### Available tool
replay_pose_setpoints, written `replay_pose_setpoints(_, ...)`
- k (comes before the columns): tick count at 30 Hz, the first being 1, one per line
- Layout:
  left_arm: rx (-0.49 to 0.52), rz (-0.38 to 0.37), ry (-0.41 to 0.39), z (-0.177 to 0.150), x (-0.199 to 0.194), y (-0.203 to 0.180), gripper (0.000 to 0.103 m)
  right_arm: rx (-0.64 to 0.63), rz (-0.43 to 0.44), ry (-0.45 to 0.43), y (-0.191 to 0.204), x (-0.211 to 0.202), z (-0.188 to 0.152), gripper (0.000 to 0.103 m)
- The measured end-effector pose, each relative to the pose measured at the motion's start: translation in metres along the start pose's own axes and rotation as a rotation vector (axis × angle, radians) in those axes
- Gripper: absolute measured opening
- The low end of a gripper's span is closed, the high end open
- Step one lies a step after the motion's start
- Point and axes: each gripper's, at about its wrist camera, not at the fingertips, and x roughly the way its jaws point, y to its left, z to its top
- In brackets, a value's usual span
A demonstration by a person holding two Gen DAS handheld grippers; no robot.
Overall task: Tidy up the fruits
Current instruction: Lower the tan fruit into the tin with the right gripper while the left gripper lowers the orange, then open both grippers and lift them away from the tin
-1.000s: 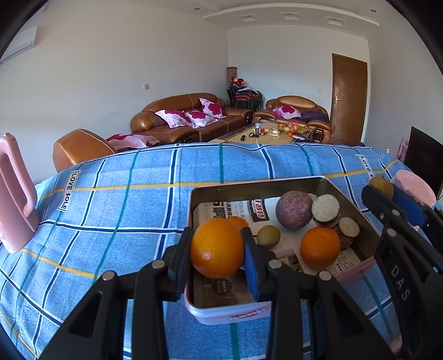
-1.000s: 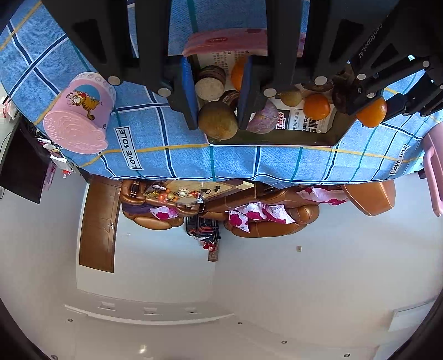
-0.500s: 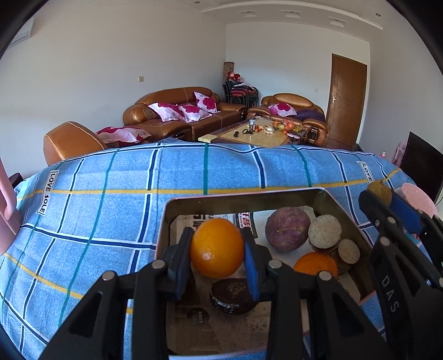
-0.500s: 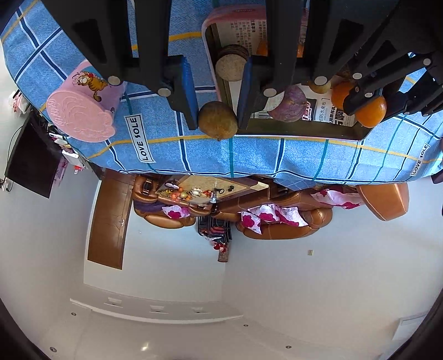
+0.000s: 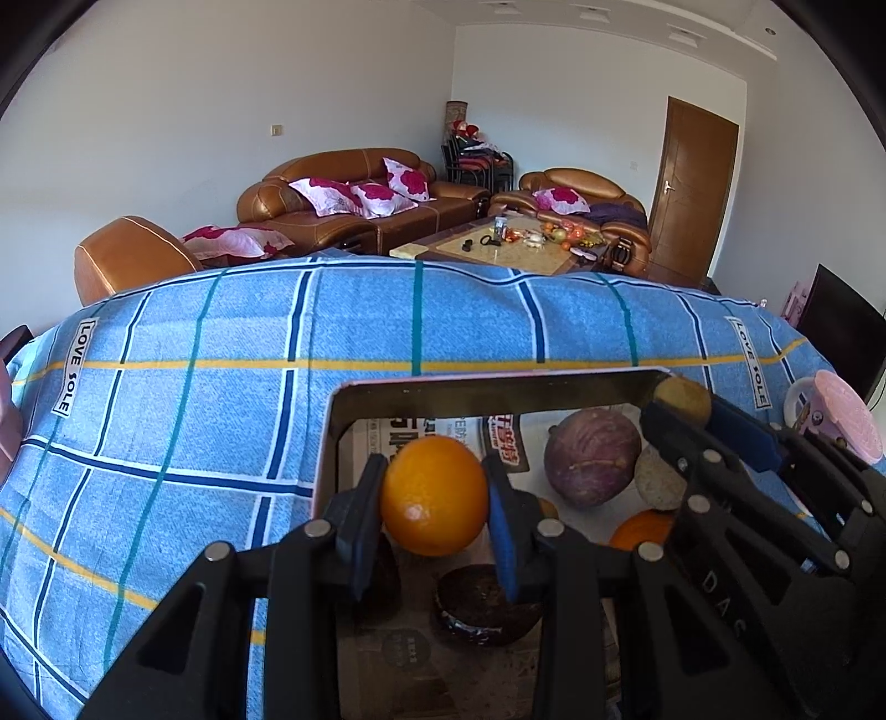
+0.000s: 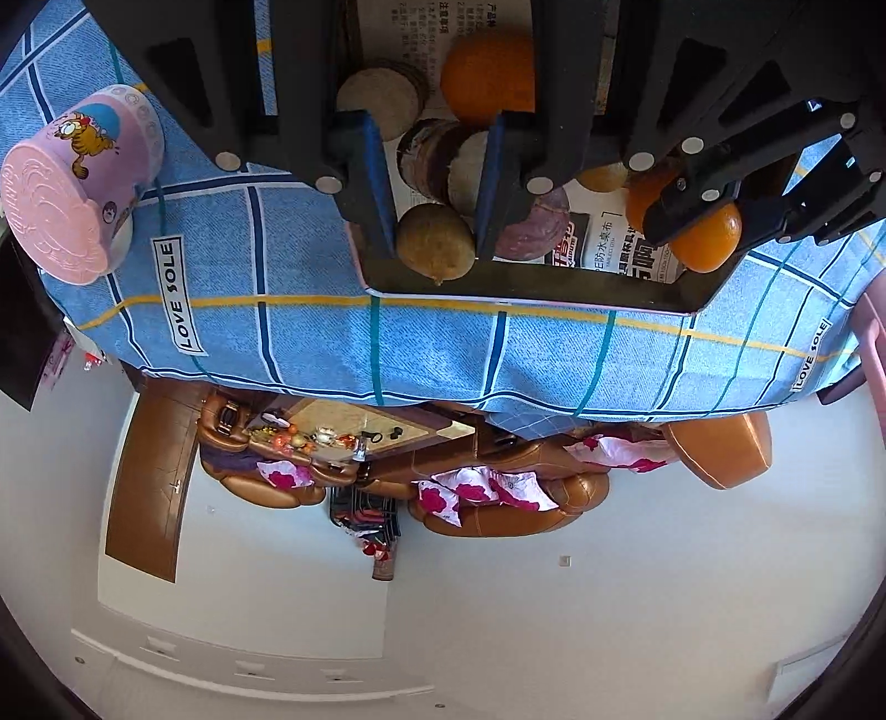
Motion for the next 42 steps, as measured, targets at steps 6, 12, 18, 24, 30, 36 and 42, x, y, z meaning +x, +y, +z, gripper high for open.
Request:
replay_pose_setpoints(6,0.008,-0.009,0.004,0.000,-0.001,0.002,0.036,-0.022,0.098,0.015,0.003,0.001,-0.003,0.033)
replay_pose_setpoints(12,0.006,-0.013,0.008,-0.001,-0.002,0.005,0.036,-0.010,0.156,-0.013,0.000,-0.006,-0.006,0.033)
replay_pose_setpoints(18,0.012,-0.006,0.000,-0.001,-0.004,0.003,0.037,0.033,0.176,-0.046,-0.008,-0.014,-0.007,0.038)
replay_pose_setpoints(24,0.046,0.049,-0.064,-0.004,-0.018,-0.006,0.080,0.165,0.077,-0.163,-0.029,-0.039,-0.014,0.076)
replay_pose_setpoints(30,0.067,0.085,-0.146,-0.008,-0.036,-0.011,0.103,0.222,-0.005,-0.195,-0.040,-0.050,-0.017,0.077)
replay_pose_setpoints(36,0.085,0.109,-0.203,-0.019,-0.055,-0.011,0.103,0.224,-0.052,-0.286,-0.040,-0.074,-0.025,0.077)
replay_pose_setpoints(42,0.084,0.125,-0.258,-0.030,-0.076,-0.008,0.103,0.170,-0.079,-0.324,-0.027,-0.091,-0.031,0.081)
